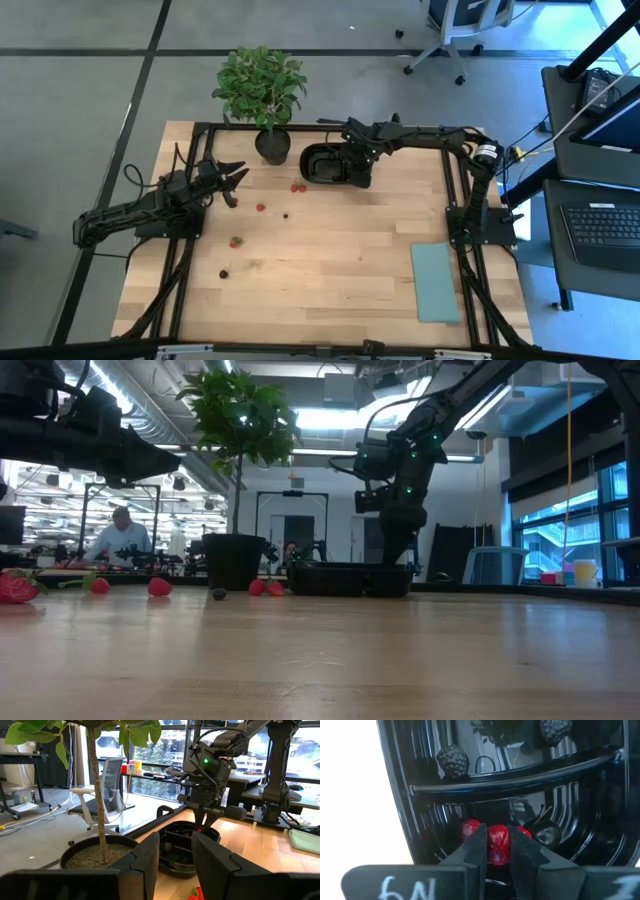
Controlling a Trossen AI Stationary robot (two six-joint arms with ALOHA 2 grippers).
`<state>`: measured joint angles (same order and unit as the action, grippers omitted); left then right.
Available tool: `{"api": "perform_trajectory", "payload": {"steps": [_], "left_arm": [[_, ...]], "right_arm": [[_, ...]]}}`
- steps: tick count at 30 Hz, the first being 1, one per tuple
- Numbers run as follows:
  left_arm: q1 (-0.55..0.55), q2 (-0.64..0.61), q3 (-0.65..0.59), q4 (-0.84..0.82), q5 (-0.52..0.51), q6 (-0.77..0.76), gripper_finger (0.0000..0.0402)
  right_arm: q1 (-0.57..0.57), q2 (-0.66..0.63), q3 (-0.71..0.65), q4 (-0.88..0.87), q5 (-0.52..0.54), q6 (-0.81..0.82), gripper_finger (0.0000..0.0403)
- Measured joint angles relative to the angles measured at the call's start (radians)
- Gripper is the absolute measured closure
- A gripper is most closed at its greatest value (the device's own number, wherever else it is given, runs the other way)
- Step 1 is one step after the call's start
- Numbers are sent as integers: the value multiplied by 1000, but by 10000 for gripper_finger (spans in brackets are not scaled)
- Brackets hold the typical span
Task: Pick and placing Produce into tupperware
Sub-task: Put the red cherry into the black container, then put the top left strawberry into the black container
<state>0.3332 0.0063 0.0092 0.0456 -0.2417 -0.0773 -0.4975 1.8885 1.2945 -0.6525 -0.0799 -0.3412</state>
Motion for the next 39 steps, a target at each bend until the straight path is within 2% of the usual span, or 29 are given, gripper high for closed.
{"api": "perform_trajectory", "payload": {"steps": [14, 27, 34, 39], "left_arm": [[0, 0, 0, 0, 0, 0, 292], [0, 0, 0, 0, 0, -1, 291], [0, 0, 0, 0, 0, 0, 292], [0, 0, 0, 0, 0, 0, 292]], "right_arm": [[0, 0, 0, 5, 0, 0, 331], [0, 0, 0, 0, 1, 15, 223], [1, -12, 0, -26, 2, 26, 208], [14, -132, 0, -33, -11, 71, 207]]}}
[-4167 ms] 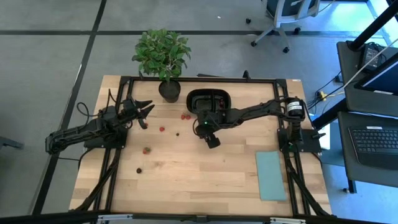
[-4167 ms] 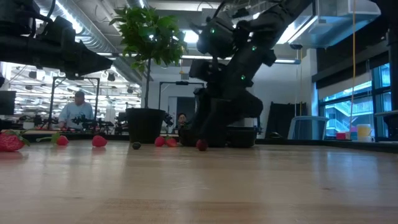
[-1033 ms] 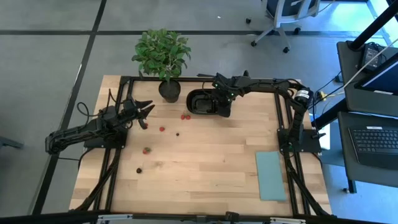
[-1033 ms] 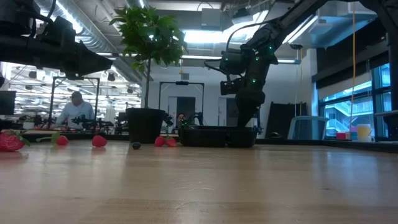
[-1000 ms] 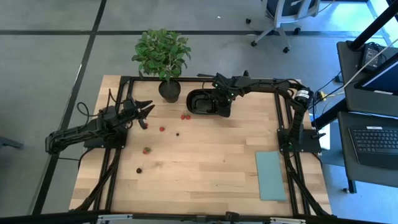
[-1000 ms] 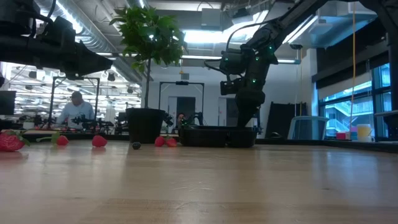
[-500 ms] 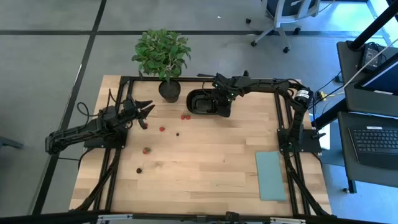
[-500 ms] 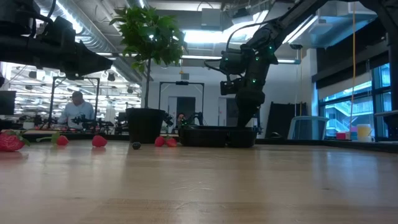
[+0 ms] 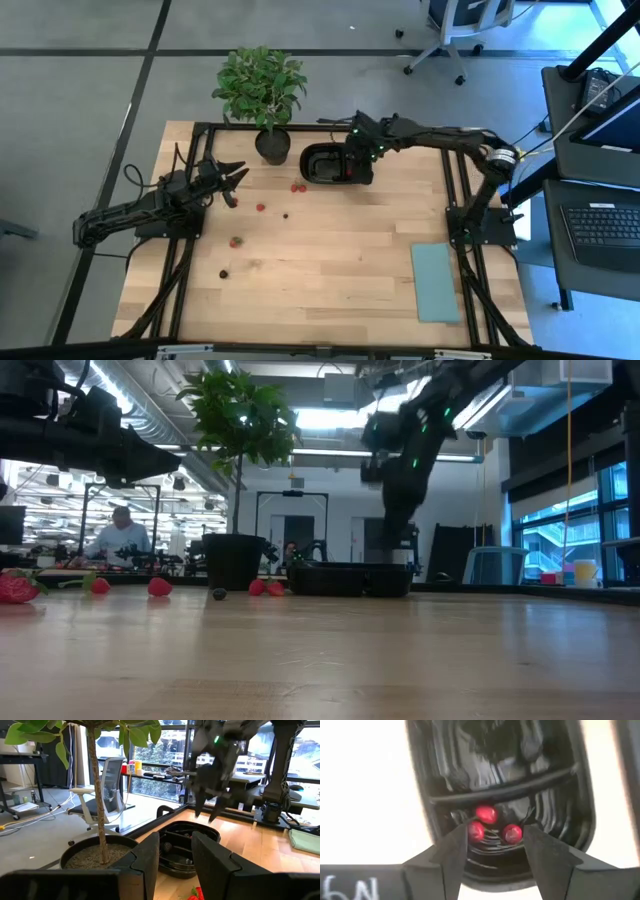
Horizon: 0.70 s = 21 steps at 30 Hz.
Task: Pick and placing Produce into tupperware
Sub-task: Put the top left strawberry into the black container
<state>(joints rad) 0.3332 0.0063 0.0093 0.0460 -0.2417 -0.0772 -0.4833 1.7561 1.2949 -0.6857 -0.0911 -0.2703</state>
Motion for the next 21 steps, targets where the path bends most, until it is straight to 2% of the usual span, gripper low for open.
{"api": "perform_trajectory", "payload": {"steps": [4, 9, 15, 18, 21], "left_arm": [[0, 0, 0, 15, 0, 0, 292], [0, 0, 0, 18, 0, 0, 292], [0, 0, 0, 18, 0, 0, 292], [0, 0, 0, 17, 0, 1, 291], [0, 0, 0, 16, 0, 1, 291]], "right_arm": [[4, -155, -28, 0, -93, -16, 207], [3, -370, -202, 134, -135, -1, 207], [16, -591, -483, 513, -140, 64, 207], [39, -670, -601, 700, -141, 93, 207], [67, -724, -693, 812, -141, 112, 207]]}}
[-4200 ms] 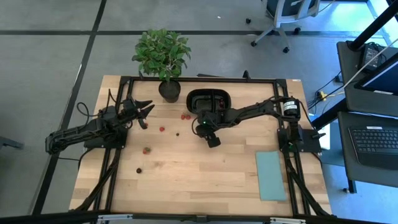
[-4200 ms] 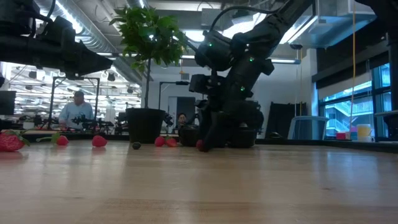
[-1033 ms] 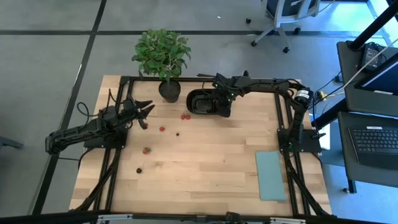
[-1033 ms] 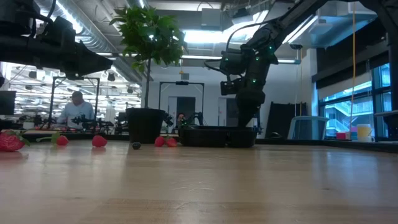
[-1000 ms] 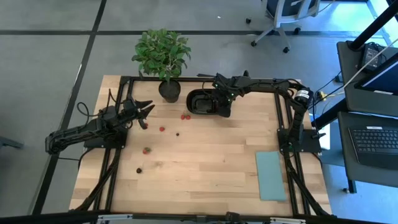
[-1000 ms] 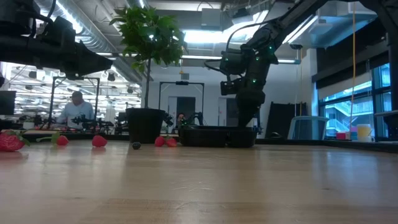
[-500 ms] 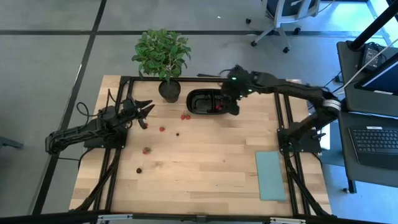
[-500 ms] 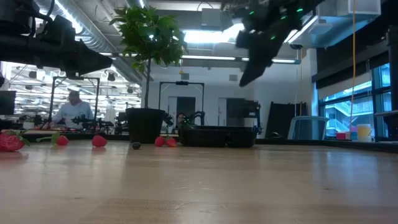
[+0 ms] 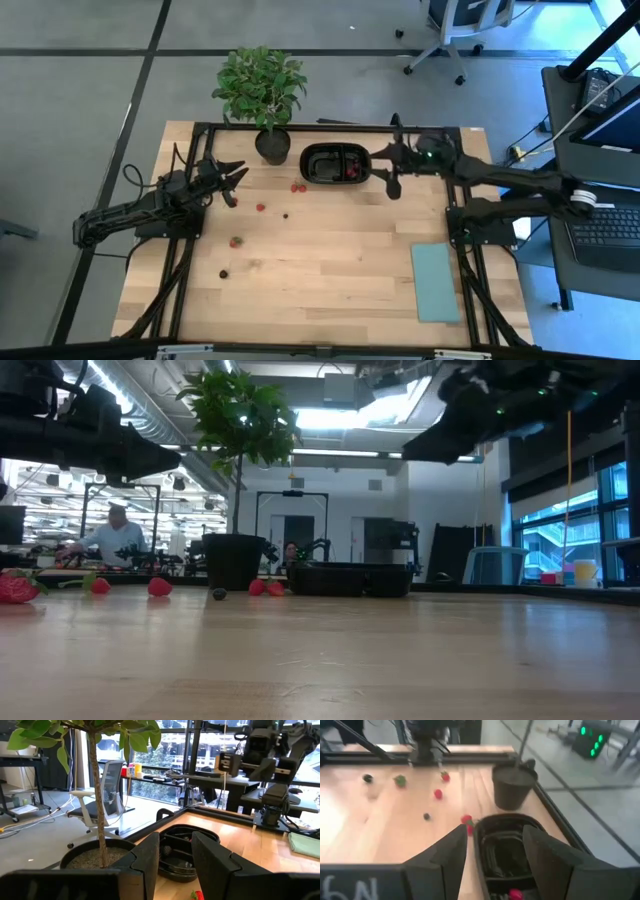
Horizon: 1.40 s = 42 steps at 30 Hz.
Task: Pick and placing Produce into tupperware
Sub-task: Put the top left strawberry into the black container
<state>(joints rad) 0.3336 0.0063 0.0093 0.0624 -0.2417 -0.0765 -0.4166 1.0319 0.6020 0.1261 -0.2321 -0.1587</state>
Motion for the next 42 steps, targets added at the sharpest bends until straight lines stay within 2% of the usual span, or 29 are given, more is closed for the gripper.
{"api": "perform_trajectory", "payload": {"steps": [7, 17, 20, 25, 28, 36, 39, 42], "left_arm": [[0, 0, 0, -1, 0, 0, 291], [0, 6, 0, -19, 28, -17, 290], [0, 16, 0, -24, 63, -19, 272], [0, 21, 0, -19, 158, -5, 218], [0, 21, 0, 18, 152, 1, 194], [-1, 21, 0, 26, 220, -77, 189], [0, 32, 21, -50, 204, -82, 189], [0, 89, 85, -228, 100, -147, 190]], "right_arm": [[68, -48, -114, 87, 0, 50, 207], [123, -46, -171, 108, 1, 51, 207], [123, -46, -180, 132, 2, 49, 207], [123, -46, -184, 148, 2, 48, 207], [123, -46, -184, 147, 2, 47, 207], [123, -46, -184, 143, 2, 42, 207], [123, -46, -184, 144, 3, 38, 207], [123, -46, -184, 144, 3, 19, 207]]}}
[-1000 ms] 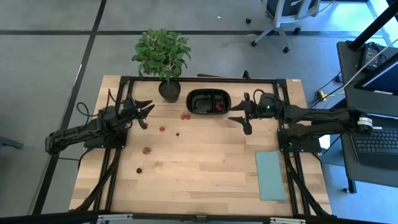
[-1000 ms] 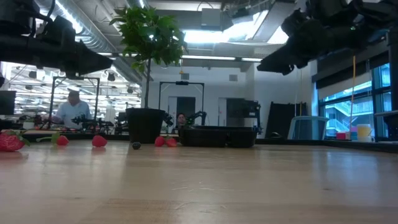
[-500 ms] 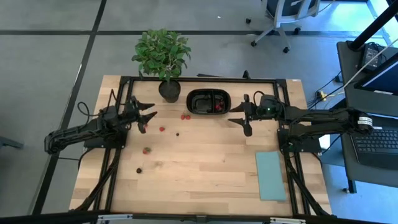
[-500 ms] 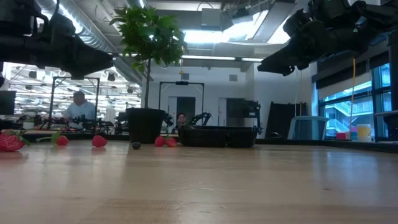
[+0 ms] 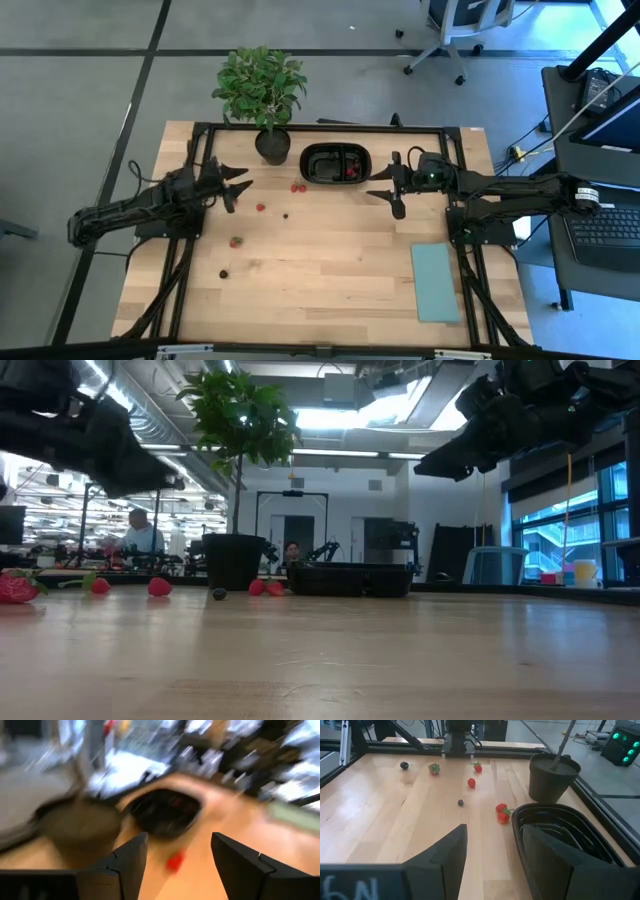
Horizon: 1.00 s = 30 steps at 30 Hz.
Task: Pick and placing Produce into tupperware
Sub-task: Put the top left strawberry into the black container
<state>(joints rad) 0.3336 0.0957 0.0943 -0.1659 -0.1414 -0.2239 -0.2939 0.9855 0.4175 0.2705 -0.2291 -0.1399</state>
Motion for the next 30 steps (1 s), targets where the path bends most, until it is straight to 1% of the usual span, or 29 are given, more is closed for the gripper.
{"api": "perform_trajectory", "payload": {"steps": [2, 4, 6, 9, 12, 15, 17, 20, 23, 27, 30], "left_arm": [[0, 56, 57, -121, -58, -53, 190], [0, 124, 118, -212, -78, -100, 190], [0, 191, 176, -284, -78, -125, 190], [0, 294, 253, -348, -78, -159, 190], [0, 425, 319, -437, -77, -194, 190], [0, 569, 388, -522, -77, -315, 190], [0, 663, 441, -604, -76, -360, 190], [0, 799, 521, -735, -75, -371, 190], [2, 924, 592, -825, -71, -371, 190], [33, 1051, 658, -870, 43, -358, 190], [57, 1125, 665, -877, 57, -324, 190]], "right_arm": [[0, 0, 0, 5, 0, 0, 207], [0, 0, 0, 13, 0, 0, 207], [0, 0, 0, 20, 1, -1, 207], [0, 1, 0, 25, 2, -2, 207], [0, 1, 0, 26, 2, -3, 207], [0, 1, 0, 26, 2, -3, 207], [0, 1, 0, 26, 2, -3, 207], [0, 1, 0, 26, 2, -2, 207], [0, 1, 0, 26, 1, -1, 207], [0, 1, 0, 25, 1, -1, 207], [0, 1, 0, 25, 0, 4, 207]]}}
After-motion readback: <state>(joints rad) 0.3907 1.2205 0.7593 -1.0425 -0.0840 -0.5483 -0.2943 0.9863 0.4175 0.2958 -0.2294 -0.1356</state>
